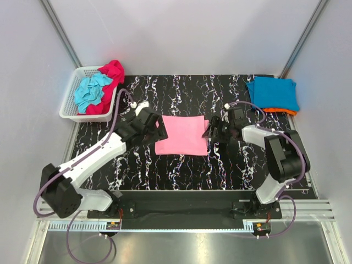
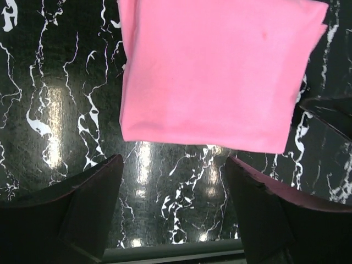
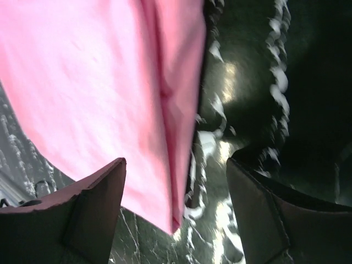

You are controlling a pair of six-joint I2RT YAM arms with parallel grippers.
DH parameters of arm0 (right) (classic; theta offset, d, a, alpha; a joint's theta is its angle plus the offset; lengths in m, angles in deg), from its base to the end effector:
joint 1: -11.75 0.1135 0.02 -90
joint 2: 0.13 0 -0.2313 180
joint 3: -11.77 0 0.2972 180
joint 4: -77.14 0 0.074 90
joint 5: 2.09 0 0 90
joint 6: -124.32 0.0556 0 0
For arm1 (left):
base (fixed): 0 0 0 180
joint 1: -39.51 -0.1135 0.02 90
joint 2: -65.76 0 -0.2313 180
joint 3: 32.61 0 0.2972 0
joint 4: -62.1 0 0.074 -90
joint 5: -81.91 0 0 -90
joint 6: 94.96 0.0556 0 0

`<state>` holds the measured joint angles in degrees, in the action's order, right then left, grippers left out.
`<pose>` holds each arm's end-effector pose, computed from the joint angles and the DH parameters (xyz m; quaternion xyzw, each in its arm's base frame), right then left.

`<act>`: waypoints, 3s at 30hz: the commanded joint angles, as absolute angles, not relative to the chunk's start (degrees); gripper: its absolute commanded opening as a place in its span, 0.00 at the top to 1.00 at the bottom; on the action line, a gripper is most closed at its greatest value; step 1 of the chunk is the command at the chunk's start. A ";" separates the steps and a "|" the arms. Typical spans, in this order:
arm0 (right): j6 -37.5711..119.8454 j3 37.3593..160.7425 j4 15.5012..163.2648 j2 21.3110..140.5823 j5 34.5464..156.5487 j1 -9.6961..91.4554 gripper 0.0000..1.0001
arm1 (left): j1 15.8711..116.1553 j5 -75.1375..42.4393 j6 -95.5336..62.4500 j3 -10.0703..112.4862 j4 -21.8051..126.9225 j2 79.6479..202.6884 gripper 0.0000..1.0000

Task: Fold and stack the t-shirts
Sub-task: Neatly place the folded tshirt to the corner

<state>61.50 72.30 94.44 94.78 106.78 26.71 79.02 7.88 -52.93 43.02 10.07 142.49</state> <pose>0.3466 0.1112 0.0768 0.0457 0.9323 0.2609 0.2465 0.2725 -0.2048 0.2310 -0.1131 0.9337 -0.1213 0.3174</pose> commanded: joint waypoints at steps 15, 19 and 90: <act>60.87 79.58 85.01 111.05 119.90 26.34 0.31 | 73.97 1.05 -50.67 33.88 10.65 123.16 0.14; 60.25 79.75 86.50 110.52 117.62 26.34 0.47 | 73.79 1.05 -50.40 34.23 10.03 122.89 0.14; 44.69 165.01 129.48 137.67 60.05 -5.65 0.80 | 71.77 -4.84 -45.48 37.31 13.01 138.01 0.10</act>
<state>43.43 164.69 131.77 136.83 65.75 -5.87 72.05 -3.64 -46.74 37.19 10.77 140.06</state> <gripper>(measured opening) 0.167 0.897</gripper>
